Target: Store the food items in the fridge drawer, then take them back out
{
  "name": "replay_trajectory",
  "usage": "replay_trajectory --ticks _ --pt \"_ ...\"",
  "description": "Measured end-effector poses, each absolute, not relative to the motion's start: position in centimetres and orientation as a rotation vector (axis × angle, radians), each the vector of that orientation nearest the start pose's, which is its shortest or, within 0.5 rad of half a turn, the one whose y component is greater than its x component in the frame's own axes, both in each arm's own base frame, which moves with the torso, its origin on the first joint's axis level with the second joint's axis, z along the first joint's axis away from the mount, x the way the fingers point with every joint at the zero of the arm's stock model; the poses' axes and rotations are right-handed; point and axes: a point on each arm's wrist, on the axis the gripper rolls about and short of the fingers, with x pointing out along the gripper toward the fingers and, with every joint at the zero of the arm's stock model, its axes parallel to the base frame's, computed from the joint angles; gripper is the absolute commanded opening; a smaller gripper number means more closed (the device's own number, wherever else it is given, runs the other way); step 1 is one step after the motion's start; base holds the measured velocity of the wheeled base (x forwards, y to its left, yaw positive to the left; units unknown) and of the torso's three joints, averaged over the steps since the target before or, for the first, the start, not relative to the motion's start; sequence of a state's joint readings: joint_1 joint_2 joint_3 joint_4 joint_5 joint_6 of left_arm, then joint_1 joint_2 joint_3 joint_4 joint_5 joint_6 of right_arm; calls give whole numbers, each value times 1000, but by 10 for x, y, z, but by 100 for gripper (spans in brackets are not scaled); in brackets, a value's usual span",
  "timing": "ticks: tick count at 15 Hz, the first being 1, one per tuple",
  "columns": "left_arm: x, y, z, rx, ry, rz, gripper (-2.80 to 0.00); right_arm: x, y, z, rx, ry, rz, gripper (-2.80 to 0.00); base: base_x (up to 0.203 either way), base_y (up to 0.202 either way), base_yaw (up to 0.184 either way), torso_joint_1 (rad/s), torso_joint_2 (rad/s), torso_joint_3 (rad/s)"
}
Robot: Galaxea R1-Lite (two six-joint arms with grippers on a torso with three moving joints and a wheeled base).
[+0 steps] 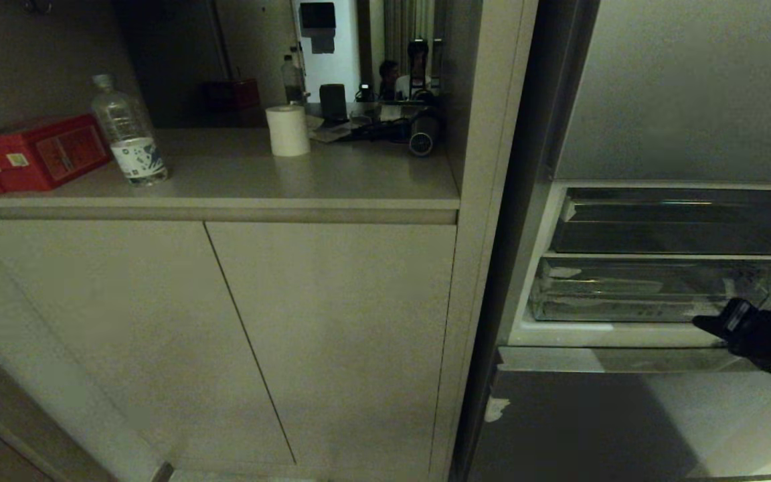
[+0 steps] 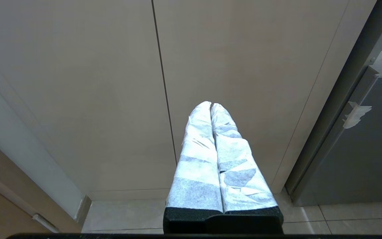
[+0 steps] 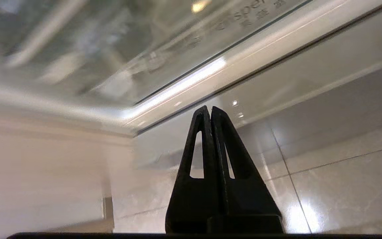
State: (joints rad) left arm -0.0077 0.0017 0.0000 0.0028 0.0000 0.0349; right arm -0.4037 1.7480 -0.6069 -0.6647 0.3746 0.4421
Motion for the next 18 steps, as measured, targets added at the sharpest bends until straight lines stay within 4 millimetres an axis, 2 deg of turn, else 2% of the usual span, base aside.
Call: replay_trajectory --ticks 2,4,7,10,13,18 --pt "-23 0 75 35 4 -8 -280 224 -90 142 583 363 -169 -280 0 0 0 0 0 0" --pt "-23 0 75 35 4 -8 -280 184 -75 153 544 286 -253 -280 0 0 0 0 0 0" --pt "-23 0 75 35 4 -8 -280 129 -56 150 502 194 -398 -280 0 0 0 0 0 0" --pt "-23 0 75 35 4 -8 -280 87 -41 131 471 139 -546 -280 0 0 0 0 0 0" --pt "-23 0 75 35 4 -8 -280 73 -36 124 455 109 -565 -280 0 0 0 0 0 0" --pt "-23 0 75 35 4 -9 -280 70 -34 128 398 56 -549 -280 -2 1 -43 2 1 1"
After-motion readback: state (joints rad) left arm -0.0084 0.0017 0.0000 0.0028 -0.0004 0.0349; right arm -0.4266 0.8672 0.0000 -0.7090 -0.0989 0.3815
